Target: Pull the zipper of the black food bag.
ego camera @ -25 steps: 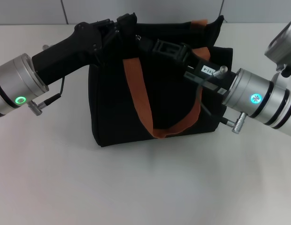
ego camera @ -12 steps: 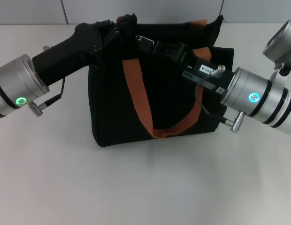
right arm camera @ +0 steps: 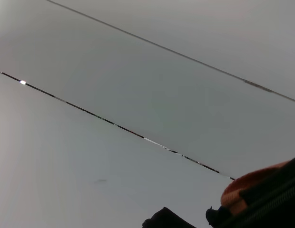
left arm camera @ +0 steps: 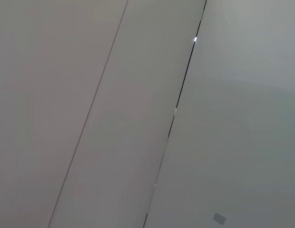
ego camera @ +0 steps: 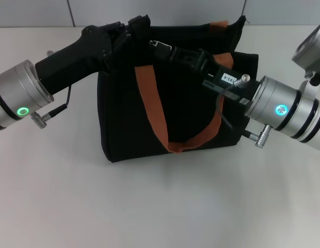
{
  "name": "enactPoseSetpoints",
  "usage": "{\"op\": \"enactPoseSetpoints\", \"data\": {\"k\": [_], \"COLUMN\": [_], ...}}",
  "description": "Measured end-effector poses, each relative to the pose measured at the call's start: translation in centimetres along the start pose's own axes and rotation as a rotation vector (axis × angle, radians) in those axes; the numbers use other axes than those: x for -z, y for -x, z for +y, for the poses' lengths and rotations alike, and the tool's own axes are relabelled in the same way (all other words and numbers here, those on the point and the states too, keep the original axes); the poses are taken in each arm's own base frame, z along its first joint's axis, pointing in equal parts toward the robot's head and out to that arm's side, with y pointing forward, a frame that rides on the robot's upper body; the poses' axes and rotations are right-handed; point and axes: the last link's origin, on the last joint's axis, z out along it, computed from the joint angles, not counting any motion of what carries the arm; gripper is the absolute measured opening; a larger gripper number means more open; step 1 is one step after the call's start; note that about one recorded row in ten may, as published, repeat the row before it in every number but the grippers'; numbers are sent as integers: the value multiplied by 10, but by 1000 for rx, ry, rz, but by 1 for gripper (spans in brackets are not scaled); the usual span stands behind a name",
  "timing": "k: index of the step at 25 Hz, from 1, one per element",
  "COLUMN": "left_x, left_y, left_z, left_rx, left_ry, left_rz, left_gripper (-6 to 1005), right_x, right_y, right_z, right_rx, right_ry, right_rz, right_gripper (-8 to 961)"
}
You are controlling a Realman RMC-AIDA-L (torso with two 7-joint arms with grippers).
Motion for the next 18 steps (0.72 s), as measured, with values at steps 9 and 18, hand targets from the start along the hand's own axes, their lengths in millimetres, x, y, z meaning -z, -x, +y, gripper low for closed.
{"op": "enactPoseSetpoints", "data": {"k": [9, 18], "left_x": [4, 6], "left_y": [-1, -4], "left_z": [-1, -2], "left_rx": [2, -4], "left_ry": [-18, -19], "left_rz": [13, 19], "left_gripper": [44, 44], "right_x": [5, 15], "right_y": [-1, 5], "right_z": [-2, -6], "right_rx": [5, 8], "right_ry": [-8, -32], "right_rz": [-11, -70], "right_gripper": [-1, -1]}}
